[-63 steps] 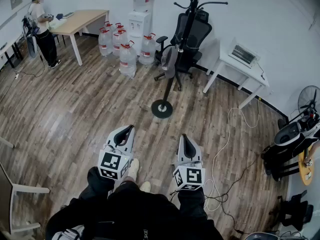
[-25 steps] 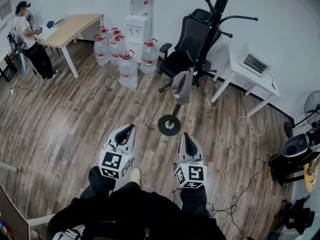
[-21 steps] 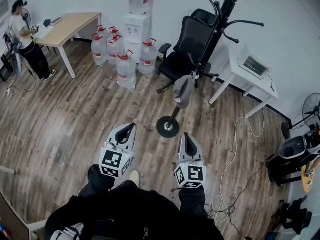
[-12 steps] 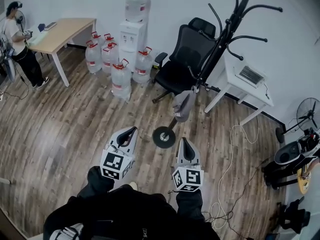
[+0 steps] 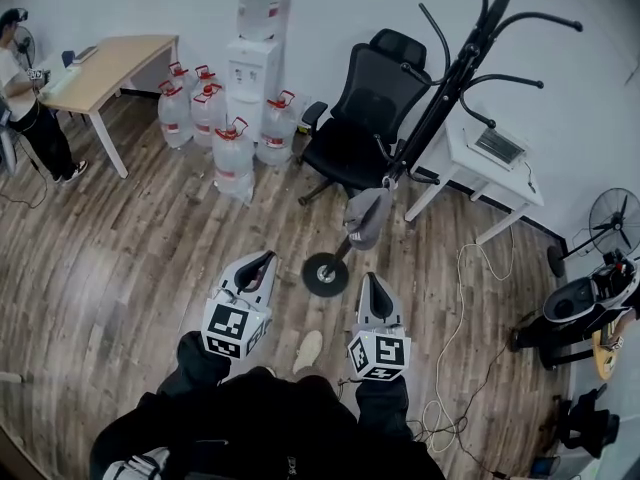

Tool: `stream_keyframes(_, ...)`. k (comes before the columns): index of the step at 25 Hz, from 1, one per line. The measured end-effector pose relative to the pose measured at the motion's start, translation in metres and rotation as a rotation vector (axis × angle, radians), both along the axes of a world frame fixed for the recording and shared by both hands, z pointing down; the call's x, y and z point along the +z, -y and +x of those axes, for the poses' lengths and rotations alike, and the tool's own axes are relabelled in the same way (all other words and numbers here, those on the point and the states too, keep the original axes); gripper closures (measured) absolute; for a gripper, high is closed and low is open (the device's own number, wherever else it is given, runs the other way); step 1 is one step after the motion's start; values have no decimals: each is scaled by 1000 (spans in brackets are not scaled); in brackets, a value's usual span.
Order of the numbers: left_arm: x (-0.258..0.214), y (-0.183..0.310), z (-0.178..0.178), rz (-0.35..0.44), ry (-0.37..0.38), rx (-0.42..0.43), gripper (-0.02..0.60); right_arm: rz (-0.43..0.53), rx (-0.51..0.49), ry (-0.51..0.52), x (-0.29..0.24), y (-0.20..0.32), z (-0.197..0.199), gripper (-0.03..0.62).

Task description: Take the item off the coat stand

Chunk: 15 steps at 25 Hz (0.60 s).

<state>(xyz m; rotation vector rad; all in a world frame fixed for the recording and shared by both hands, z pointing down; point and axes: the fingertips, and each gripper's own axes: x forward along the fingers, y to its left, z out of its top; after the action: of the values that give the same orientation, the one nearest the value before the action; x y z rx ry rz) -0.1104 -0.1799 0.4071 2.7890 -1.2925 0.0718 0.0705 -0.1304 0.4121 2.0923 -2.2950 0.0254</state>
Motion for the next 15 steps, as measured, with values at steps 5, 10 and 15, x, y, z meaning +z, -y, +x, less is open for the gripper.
stream_keyframes(5, 11, 34, 7, -16, 2, -7, 554, -17, -5, -4, 12, 33, 6, 577)
stream_keyframes(10, 25, 69, 31, -37, 21, -5, 554, -39, 3, 15, 28, 71, 33, 578)
stream_keyframes(15, 38, 117, 55, -67, 43, 2, 554, -60, 6, 36, 43, 118, 54, 579)
